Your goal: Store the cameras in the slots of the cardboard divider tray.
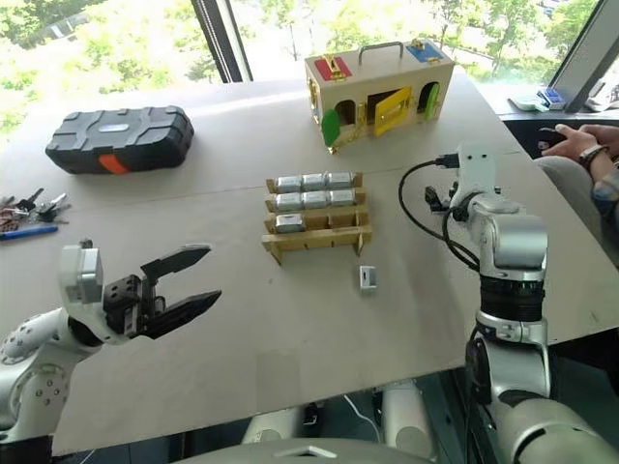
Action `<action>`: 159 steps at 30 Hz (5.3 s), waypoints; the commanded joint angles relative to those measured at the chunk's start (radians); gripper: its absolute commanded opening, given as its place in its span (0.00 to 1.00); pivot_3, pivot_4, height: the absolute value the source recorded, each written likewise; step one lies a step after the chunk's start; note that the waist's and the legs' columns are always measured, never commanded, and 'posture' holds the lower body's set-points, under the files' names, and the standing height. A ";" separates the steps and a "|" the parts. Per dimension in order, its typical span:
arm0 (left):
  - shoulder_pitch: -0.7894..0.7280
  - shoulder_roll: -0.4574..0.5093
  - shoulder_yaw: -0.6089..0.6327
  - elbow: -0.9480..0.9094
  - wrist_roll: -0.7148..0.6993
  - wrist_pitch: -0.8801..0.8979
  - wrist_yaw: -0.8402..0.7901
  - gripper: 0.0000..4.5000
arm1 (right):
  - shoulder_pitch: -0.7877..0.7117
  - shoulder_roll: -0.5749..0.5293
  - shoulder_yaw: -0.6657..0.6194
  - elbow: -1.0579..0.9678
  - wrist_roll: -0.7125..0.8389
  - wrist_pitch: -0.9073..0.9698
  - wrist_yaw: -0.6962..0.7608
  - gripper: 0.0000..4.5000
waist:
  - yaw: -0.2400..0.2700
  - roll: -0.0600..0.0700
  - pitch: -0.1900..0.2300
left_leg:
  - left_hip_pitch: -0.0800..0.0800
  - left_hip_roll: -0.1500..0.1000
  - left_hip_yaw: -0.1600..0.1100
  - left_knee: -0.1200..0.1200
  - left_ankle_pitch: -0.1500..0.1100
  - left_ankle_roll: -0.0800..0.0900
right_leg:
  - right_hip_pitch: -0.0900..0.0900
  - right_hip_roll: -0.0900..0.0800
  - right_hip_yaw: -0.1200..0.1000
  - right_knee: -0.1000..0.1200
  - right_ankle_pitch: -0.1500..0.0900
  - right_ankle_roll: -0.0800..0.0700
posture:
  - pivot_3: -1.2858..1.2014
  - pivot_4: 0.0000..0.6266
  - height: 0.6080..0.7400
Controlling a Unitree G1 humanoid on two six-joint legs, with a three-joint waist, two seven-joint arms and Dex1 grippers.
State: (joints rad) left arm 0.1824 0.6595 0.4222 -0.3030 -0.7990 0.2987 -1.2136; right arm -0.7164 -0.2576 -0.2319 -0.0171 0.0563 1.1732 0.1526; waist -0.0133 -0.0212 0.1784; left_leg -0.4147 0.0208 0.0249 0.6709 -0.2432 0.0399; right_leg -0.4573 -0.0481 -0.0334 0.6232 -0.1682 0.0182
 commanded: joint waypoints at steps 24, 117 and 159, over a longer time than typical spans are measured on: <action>0.041 -0.010 0.026 -0.007 -0.012 -0.039 -0.007 1.00 | 0.023 -0.239 0.320 -0.122 0.147 -0.576 0.559 0.18 | -0.014 0.003 0.002 | 0.000 0.001 0.001 0.000 0.000 0.000 | -0.001 0.001 0.001 0.000 0.000 0.000 | 0.52 0.24 1.00; 0.034 0.059 0.002 0.099 0.005 -0.094 -0.211 1.00 | 0.107 -0.193 0.174 -0.288 1.307 0.441 -0.386 0.99 | -0.003 0.002 0.001 | -0.002 0.001 0.004 -0.001 0.000 0.000 | -0.006 -0.006 -0.005 0.002 0.000 -0.003 | 0.52 0.24 1.00; 0.071 0.019 0.003 0.051 0.018 -0.099 -0.155 1.00 | 0.008 -0.496 0.653 -0.240 1.916 0.020 -0.819 0.25 | -0.001 -0.002 -0.001 | -0.001 0.003 0.008 -0.001 0.000 0.000 | -0.006 0.000 0.004 0.001 0.000 -0.002 | 0.52 0.24 1.00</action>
State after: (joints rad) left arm 0.2494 0.6793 0.4185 -0.2246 -0.7743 0.2092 -1.3727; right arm -0.7029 -0.7497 0.4169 -0.2385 1.9543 1.1956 -0.6751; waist -0.0140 -0.0236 0.1775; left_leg -0.4154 0.0244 0.0329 0.6695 -0.2434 0.0402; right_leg -0.4634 -0.0482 -0.0299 0.6246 -0.1681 0.0159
